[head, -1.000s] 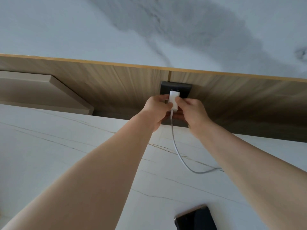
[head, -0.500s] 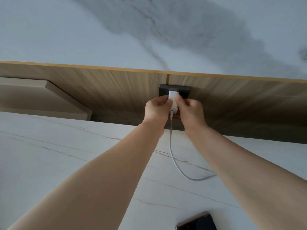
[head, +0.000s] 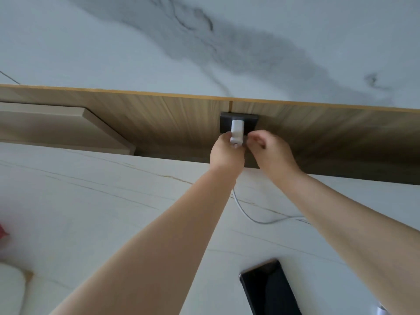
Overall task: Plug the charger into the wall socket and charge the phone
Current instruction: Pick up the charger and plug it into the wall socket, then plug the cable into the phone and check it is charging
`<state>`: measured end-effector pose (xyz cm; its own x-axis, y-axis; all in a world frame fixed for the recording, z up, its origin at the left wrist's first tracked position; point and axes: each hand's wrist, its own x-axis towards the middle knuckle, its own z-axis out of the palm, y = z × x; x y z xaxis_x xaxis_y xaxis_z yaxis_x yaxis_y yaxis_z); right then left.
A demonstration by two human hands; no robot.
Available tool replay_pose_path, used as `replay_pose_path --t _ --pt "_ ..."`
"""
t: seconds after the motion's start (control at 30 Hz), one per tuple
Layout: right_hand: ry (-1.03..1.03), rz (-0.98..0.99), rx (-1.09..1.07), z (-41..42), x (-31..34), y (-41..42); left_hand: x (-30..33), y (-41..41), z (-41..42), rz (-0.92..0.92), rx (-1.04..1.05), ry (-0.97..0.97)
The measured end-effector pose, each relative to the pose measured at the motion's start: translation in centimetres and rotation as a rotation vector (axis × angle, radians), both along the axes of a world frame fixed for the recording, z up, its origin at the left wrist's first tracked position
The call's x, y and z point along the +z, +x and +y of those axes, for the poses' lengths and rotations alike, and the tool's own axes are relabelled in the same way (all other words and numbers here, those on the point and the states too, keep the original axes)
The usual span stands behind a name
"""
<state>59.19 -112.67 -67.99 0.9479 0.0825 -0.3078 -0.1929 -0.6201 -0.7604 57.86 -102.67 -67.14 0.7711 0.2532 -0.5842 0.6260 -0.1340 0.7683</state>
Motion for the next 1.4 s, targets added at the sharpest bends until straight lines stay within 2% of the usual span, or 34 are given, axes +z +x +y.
replay_pose_path --t 0.13,0.2,0.27,0.4,0.53,0.63,0.73,0.8,1.03,1.17,1.23,1.33,1.4 --pt "-0.184 -0.174 0.196 -3.2 2.5 -5.4 2.3 -4.0 0.2 -0.006 0.200 -0.089" --pt "-0.323 -0.123 0.332 -5.0 3.0 -8.1 3.2 -6.1 0.2 0.048 0.263 -0.138" --pt "-0.430 -0.055 0.378 -7.1 3.2 -10.3 3.8 -8.4 0.1 0.122 0.295 -0.183" --pt "-0.650 0.047 0.240 -11.6 3.6 -13.5 4.6 -12.7 -1.3 0.237 0.382 -0.338" --pt "-0.687 0.213 0.018 -13.8 4.7 -15.7 5.0 -15.8 -4.2 0.323 0.403 -0.428" --pt "-0.520 0.277 -0.055 -13.8 5.5 -17.1 5.6 -17.8 -7.4 0.367 0.345 -0.472" --pt "-0.053 0.326 -0.214 -12.2 7.2 -17.3 6.9 -19.7 -10.8 0.415 0.149 -0.476" --pt "0.129 0.355 -0.250 -11.1 8.7 -17.0 8.3 -21.0 -12.8 0.436 0.009 -0.492" --pt "0.335 0.409 -0.172 -11.9 14.1 -16.4 12.7 -21.4 -12.9 0.364 0.026 -0.489" --pt "0.418 0.450 -0.235 -13.4 15.8 -17.3 14.8 -20.6 -12.5 0.362 -0.019 -0.514" --pt "0.546 0.485 -0.319 -14.0 16.0 -17.6 15.1 -20.6 -12.9 0.380 -0.078 -0.441" --pt "0.850 0.607 -0.465 -14.0 16.5 -17.6 15.3 -21.3 -14.0 0.379 -0.169 -0.352" --pt "0.874 0.617 -0.451 -14.1 17.0 -17.3 15.6 -21.8 -14.6 0.358 -0.155 -0.371"
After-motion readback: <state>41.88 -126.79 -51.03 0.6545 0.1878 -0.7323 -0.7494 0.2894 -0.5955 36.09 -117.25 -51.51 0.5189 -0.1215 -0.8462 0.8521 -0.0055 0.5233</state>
